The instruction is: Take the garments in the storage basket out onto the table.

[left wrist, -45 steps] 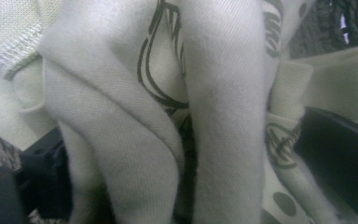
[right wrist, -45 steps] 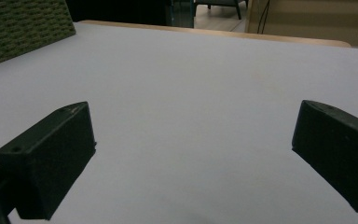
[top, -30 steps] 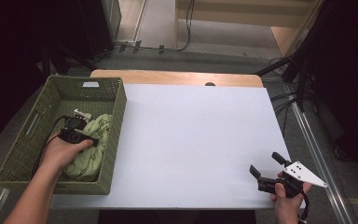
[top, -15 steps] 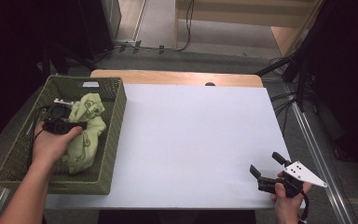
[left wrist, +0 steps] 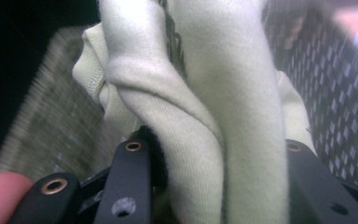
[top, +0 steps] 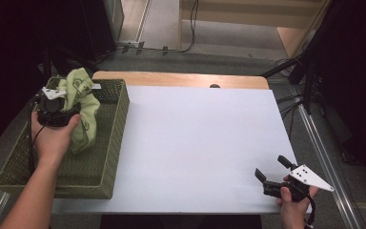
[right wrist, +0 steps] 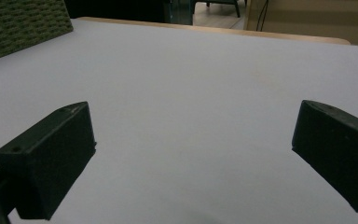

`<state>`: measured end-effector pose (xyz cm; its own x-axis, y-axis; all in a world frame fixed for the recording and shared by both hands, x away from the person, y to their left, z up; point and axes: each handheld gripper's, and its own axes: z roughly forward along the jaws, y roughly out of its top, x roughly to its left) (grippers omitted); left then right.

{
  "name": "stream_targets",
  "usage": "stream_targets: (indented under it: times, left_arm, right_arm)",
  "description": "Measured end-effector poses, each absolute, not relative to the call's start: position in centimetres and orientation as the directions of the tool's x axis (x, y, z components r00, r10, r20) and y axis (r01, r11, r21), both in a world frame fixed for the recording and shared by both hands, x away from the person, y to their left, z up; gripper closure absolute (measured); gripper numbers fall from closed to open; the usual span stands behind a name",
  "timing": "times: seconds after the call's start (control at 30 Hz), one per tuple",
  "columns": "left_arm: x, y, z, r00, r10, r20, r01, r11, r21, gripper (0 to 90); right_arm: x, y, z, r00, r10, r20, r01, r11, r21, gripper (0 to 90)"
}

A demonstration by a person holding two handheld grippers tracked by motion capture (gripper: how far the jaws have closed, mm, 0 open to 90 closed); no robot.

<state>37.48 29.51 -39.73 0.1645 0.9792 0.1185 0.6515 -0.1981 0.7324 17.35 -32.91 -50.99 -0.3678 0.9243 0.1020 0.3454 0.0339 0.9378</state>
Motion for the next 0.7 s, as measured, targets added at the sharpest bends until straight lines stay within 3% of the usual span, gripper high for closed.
stream_targets:
  times: [0.13, 0.23, 0.27, 0.3, 0.33, 0.37, 0.4, 0.5, 0.57, 0.7]
  left_arm:
    - [38.2, 29.4, -42.3, 0.227, 0.972, 0.054, 0.77, -0.213, 0.602, 56.2]
    - [38.5, 29.4, -42.8, 0.236, 0.971, -0.023, 0.808, -0.183, 0.559, 50.0]
    - [38.6, 29.4, -42.9, 0.24, 0.97, -0.032, 0.816, -0.183, 0.548, 40.8]
    - [38.7, 29.3, -43.0, 0.243, 0.969, -0.044, 0.827, -0.183, 0.531, 40.8]
    - [38.9, 29.2, -43.2, 0.25, 0.966, -0.058, 0.841, -0.187, 0.508, 33.3]
    - [39.0, 29.1, -43.5, 0.26, 0.965, -0.047, 0.852, -0.206, 0.481, 18.0]
    - [39.1, 28.9, -43.8, 0.26, 0.965, -0.023, 0.861, -0.221, 0.458, 18.0]
    - [39.4, 28.8, -44.7, 0.244, 0.97, 0.0, 0.889, -0.223, 0.401, 2.7]
    - [39.6, 28.8, -45.2, 0.243, 0.969, -0.037, 0.904, -0.212, 0.372, 0.0]
    - [39.8, 28.4, -46.1, 0.243, 0.97, 0.005, 0.922, -0.232, 0.309, 0.0]
  right_arm:
    - [17.4, -32.9, -51.0, -0.369, 0.924, 0.101, 0.345, 0.035, 0.938, 0.0]
    - [17.3, -32.9, -51.0, -0.368, 0.924, 0.101, 0.345, 0.035, 0.938, 0.0]
    - [17.3, -32.9, -51.0, -0.368, 0.924, 0.1, 0.346, 0.036, 0.938, 0.0]
    - [17.3, -32.9, -51.0, -0.368, 0.924, 0.1, 0.346, 0.036, 0.938, 0.0]
    - [17.3, -32.9, -51.0, -0.368, 0.924, 0.101, 0.345, 0.035, 0.938, 0.0]
    - [17.3, -32.9, -51.0, -0.367, 0.925, 0.101, 0.345, 0.034, 0.938, 0.0]
    - [17.3, -32.9, -51.0, -0.367, 0.925, 0.101, 0.345, 0.034, 0.938, 0.0]
    - [17.3, -32.9, -51.0, -0.368, 0.924, 0.102, 0.345, 0.034, 0.938, 0.0]
    - [17.4, -32.9, -51.0, -0.368, 0.924, 0.101, 0.345, 0.035, 0.938, 0.0]
    - [17.4, -32.9, -51.0, -0.37, 0.924, 0.098, 0.345, 0.038, 0.938, 0.0]
